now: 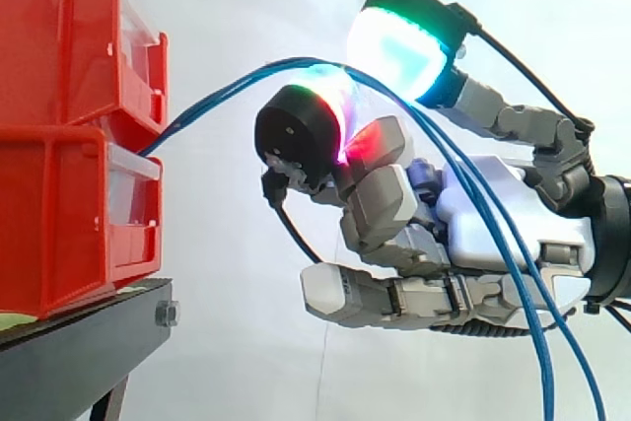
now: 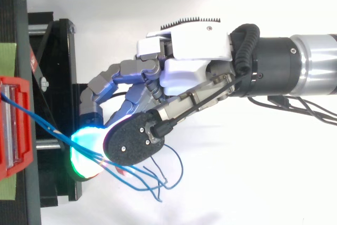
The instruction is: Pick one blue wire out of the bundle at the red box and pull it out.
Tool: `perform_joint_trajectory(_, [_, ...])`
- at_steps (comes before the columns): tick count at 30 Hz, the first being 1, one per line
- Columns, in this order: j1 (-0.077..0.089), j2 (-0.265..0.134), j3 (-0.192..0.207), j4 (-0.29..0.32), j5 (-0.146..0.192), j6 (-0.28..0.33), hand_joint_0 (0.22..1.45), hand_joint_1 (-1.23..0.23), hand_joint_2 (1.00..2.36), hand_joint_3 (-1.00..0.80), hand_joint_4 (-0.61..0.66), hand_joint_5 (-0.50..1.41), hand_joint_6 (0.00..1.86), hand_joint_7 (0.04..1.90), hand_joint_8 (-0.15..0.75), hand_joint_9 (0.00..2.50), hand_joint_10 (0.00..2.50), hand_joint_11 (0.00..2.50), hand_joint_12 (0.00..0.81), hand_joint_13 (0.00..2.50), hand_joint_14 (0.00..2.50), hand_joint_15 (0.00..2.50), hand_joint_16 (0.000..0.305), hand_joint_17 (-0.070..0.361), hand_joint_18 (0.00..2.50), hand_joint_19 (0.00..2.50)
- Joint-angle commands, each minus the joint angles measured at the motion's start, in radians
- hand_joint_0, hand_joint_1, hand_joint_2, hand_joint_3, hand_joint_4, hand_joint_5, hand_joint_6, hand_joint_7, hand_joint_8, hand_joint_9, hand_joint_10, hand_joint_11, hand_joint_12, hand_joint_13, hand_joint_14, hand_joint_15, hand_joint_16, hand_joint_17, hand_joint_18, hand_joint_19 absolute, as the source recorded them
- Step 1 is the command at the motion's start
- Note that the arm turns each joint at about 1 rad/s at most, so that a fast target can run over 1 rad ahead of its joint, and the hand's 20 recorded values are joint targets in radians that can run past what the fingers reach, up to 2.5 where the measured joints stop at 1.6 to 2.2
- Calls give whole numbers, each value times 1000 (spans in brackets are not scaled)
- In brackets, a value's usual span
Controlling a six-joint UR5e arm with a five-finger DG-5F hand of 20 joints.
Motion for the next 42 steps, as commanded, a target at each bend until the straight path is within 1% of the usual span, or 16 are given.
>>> perform_joint_trajectory(1, [0, 0, 0, 0, 0, 0, 548, -624, 1008, -407, 203, -166, 793, 976, 283, 896, 22, 1079, 382, 874, 29, 912, 61, 138, 427, 483])
perform_joint_trajectory(4, [0, 0, 0, 0, 0, 0, 540, -629, 1006, -422, 202, -165, 796, 975, 283, 898, 23, 1086, 384, 878, 27, 913, 62, 140, 427, 481])
perform_joint_trajectory(7, [0, 0, 0, -2, 0, 0, 544, -697, 1006, -434, 189, -167, 805, 982, 283, 903, 22, 1077, 385, 882, 28, 906, 62, 139, 428, 476])
perform_joint_trajectory(8, [0, 0, 0, -2, 0, 0, 568, -726, 1008, -406, 171, -175, 819, 995, 276, 900, 22, 1076, 374, 880, 27, 908, 61, 137, 427, 468])
perform_joint_trajectory(9, [0, 0, 0, 0, 0, 0, 590, -746, 1011, -367, 183, -185, 838, 973, 268, 892, 24, 1090, 371, 878, 28, 898, 60, 135, 431, 462])
perform_joint_trajectory(13, [0, 0, 0, 0, 0, 0, 605, -761, 1014, -312, 174, -200, 856, 932, 265, 881, 22, 1102, 371, 877, 28, 898, 60, 134, 433, 460])
perform_joint_trajectory(20, [0, 0, 0, 0, 0, 0, 613, -739, 1020, -197, 160, -210, 866, 903, 261, 864, 21, 1097, 368, 873, 28, 901, 60, 134, 434, 461])
perform_joint_trajectory(27, [2, 0, 0, 0, 0, 0, 614, -730, 1020, -173, 163, -208, 865, 894, 265, 868, 21, 1106, 367, 873, 28, 906, 59, 134, 434, 469])
perform_joint_trajectory(29, [0, 0, 0, 0, -3, 0, 584, -674, 1017, -233, 190, -203, 858, 882, 271, 882, 21, 1106, 371, 872, 28, 913, 60, 135, 428, 476])
perform_joint_trajectory(32, [0, 0, 0, 1, -9, 0, 547, -589, 1012, -344, 206, -177, 808, 942, 281, 898, 24, 1084, 380, 877, 27, 920, 62, 139, 424, 489])
perform_joint_trajectory(36, [2, 0, 0, 0, -11, 2, 518, -546, 1005, -437, 215, -165, 788, 969, 290, 917, 22, 1079, 394, 886, 27, 917, 64, 144, 431, 493])
perform_joint_trajectory(41, [0, 0, 0, 0, -11, 2, 503, -585, 1000, -500, 205, -157, 798, 984, 299, 939, 21, 1076, 397, 898, 27, 905, 65, 146, 439, 486])
perform_joint_trajectory(42, [0, 0, -1, 0, -11, 2, 503, -630, 1000, -500, 198, -158, 813, 983, 297, 944, 21, 1076, 395, 900, 25, 909, 65, 146, 439, 485])
